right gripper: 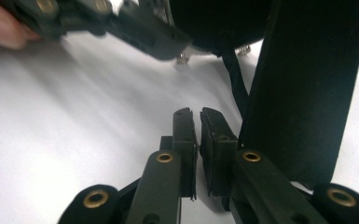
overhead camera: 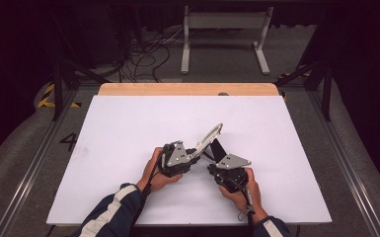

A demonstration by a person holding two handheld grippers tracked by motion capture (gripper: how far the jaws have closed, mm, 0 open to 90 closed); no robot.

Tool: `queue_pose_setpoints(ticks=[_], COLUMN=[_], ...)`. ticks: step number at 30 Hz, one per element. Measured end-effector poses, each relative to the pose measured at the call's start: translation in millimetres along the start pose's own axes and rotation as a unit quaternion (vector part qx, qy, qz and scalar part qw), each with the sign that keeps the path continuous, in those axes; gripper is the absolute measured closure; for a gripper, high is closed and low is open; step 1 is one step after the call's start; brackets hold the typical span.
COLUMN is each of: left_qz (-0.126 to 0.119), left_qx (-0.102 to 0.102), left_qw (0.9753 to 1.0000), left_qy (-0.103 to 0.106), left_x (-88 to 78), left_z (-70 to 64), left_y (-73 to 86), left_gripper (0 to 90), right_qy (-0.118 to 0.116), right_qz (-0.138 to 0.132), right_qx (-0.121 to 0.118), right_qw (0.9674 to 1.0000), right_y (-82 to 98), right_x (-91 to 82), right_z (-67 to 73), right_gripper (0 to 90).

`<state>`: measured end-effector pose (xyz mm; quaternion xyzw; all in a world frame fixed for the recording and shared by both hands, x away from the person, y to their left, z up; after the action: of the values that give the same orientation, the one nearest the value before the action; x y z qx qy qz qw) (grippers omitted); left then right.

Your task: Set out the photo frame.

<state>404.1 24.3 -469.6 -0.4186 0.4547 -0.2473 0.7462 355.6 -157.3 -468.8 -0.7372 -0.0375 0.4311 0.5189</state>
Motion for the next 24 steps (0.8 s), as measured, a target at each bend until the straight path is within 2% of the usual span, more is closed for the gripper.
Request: queue_pose_setpoints(ticks=[9,13,16,19,24], left_qz=[0.013,0.018,0.023,0.031,0.037], left_qx=[0.032,0.033,0.041,0.054,0.061], left_qw=[0.9993,0.9991,0.9987,0.9976,0.9967], left_qy=[-0.014,-0.018,-0.02,-0.029,-0.037], left_x=[-3.2,-5.6,-6.1,-7.3,-9.0], left_z=[-1.5,-1.1,-2.2,-4.3,-6.3], left_y=[-1.8,-1.3,-2.1,-3.0,-3.6], left_gripper=[73.8,75.2,75.9,77.0,77.7], right_qy=[0.0,0.005,-0.002,0.004,0.009], right_qz=[0.015,0.02,0.018,0.021,0.022], right_qx=[0.002,0.004,0.015,0.013,0.012], right_qw=[0.9999,0.9998,0.9997,0.9997,0.9996], right_y=[2.0,2.5,2.6,3.2,3.1], right_x=[2.1,1.7,1.3,2.7,1.8], right_z=[-0.3,-2.3,-4.7,-3.5,-4.0], right_gripper=[87.3,88.6,89.4,90.0,90.0])
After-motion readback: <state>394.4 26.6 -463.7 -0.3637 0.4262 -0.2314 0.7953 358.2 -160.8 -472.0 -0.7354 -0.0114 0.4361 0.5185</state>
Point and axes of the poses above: each handheld gripper's, and its own axes: x roughly forward along the jaws, y roughly out of its underside, z roughly to its left, the point moved 3 cm from there along x, roughly forward along the jaws, and after that the axes turned 2 degrees about -z, right-handed, at the moved point
